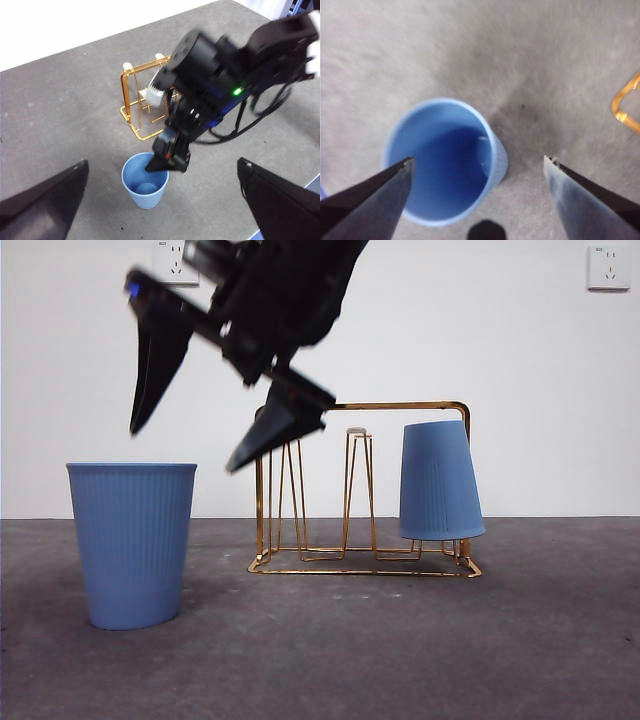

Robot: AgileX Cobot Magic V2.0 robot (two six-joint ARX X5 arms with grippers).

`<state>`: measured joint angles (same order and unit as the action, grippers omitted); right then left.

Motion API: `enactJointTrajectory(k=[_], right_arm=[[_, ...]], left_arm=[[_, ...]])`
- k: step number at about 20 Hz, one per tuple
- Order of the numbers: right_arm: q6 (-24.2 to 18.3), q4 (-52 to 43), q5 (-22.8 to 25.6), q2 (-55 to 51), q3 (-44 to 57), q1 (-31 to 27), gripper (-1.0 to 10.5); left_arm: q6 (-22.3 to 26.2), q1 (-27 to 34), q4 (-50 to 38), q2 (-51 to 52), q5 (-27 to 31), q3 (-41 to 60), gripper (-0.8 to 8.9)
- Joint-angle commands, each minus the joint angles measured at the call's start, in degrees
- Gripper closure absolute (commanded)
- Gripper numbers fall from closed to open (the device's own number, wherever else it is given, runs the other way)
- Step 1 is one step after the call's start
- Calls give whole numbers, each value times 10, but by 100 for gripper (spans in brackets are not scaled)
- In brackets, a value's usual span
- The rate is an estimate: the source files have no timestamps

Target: Pick up cup 1,put cup 1 in the cup rack,pick up cup 2,put cup 2 in the cup rack

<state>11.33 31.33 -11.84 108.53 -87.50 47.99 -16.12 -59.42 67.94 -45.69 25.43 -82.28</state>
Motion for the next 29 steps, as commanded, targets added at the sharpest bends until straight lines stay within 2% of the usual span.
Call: enactJointTrajectory(k=[1, 4, 7, 9, 10, 15, 18, 22, 26, 29], right_arm=[[8, -7, 10, 27, 3, 4, 507], [12, -15, 23, 48, 3, 4, 519], [15, -23, 17, 56, 3, 4, 819], [9, -29, -12, 57, 3, 4, 934], [7, -31, -22, 57, 3, 4, 962], [-2, 4, -22, 46, 3, 4, 963], [-30, 45, 21, -10, 3, 4, 963], [-65, 96, 99, -159, 3, 4, 963], [-90, 139, 169, -334, 3, 4, 963], [-105, 181, 212, -453, 3, 4, 963]], left_arm=[[-1, -2, 4, 1, 3, 3, 315], [0, -2, 7, 1, 3, 3, 315], [0, -2, 8, 1, 1, 3, 315], [-1, -2, 8, 1, 1, 3, 315], [-1, -2, 7, 0, 1, 3, 315], [-2, -2, -3, 0, -5, 3, 315], [-8, -2, -14, 0, -3, 5, 315], [-10, -2, -73, 0, -11, 16, 315], [-13, -1, -181, -2, -57, 75, 315], [-34, 0, -319, -15, -122, 148, 315]])
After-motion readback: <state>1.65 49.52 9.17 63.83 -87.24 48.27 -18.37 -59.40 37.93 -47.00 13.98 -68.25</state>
